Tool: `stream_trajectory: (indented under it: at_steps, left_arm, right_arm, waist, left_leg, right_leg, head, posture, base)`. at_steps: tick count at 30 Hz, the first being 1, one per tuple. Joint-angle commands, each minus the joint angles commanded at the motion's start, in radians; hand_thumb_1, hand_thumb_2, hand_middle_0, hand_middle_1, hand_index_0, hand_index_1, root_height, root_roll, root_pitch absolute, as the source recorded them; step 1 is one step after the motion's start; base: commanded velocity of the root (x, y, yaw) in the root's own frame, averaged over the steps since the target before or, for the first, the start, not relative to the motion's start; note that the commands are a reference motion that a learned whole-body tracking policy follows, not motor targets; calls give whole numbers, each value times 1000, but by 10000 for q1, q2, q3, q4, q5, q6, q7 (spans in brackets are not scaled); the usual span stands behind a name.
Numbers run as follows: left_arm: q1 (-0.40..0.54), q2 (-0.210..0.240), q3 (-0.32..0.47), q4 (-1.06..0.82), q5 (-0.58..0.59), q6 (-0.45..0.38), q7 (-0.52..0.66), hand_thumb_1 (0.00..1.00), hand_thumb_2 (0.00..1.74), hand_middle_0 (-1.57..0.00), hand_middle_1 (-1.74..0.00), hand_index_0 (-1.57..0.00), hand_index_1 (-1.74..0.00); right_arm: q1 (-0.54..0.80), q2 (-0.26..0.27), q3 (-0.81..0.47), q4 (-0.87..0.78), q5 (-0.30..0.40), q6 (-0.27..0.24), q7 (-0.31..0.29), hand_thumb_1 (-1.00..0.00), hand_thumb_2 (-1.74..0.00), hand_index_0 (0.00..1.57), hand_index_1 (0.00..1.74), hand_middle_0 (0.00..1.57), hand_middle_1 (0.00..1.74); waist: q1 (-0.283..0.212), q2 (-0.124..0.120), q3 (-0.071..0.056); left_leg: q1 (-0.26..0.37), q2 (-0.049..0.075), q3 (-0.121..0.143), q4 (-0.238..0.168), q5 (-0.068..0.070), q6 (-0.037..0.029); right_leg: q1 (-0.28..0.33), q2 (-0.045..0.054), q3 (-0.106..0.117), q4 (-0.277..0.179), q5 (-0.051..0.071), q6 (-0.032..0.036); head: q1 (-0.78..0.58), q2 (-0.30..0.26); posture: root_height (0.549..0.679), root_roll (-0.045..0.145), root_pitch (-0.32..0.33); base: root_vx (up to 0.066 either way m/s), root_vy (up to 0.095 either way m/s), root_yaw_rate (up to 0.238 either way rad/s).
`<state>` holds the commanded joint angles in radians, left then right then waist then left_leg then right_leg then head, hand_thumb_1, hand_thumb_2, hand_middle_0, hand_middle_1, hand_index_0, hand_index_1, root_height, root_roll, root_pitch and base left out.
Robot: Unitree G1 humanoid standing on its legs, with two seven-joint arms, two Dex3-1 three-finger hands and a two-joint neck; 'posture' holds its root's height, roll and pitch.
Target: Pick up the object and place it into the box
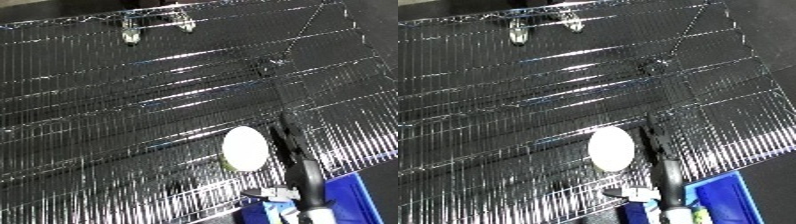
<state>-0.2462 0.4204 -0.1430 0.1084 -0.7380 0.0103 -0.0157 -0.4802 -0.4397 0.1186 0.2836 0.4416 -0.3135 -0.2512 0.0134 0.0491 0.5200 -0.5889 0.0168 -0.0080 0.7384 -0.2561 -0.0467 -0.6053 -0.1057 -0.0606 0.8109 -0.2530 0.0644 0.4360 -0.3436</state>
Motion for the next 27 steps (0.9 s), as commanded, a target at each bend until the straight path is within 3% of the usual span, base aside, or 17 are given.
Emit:
stream_trajectory:
  at_steps: [11,17,27]
  left_arm:
    - [-205,61,7,-116,-122,-59,350,1000,1740,-1570,-1740,-1570,-1740]
    - [-345,77,-17,-72,-191,-98,412,1000,1740,-1570,-1740,-1570,-1740]
    - [-402,202,-10,-117,-421,-123,405,1000,1740,-1570,-1740,-1570,-1740]
  right_arm:
    - [-823,-180,63,561,229,-156,130,0,0,0,0,0,0]
    - [-1310,-308,91,948,274,32,229,0,0,0,0,0,0]
    - [-1742,-551,297,1882,376,436,84,-500,-870,785,870,785,870]
  waist:
    - [183,137,0]
    - [260,192,0]
    - [369,283,0]
  left_leg:
    - [-354,-76,-53,10,1,55]
    - [-437,-95,-59,-44,0,77]
    - [-428,-88,-55,-213,58,111]
  right_leg:
    - [-436,-49,-72,122,38,-11]
    - [-574,-69,-88,139,53,-1]
    - [-647,-99,-119,83,98,-35]
  head:
    - [203,233]
    - [314,382]
    - [608,481]
  posture:
    - [631,52,140]
    - [630,50,150]
    - [631,48,158]
  base:
    - [-12,1,53]
    - [-18,11,27]
    - [-24,21,24]
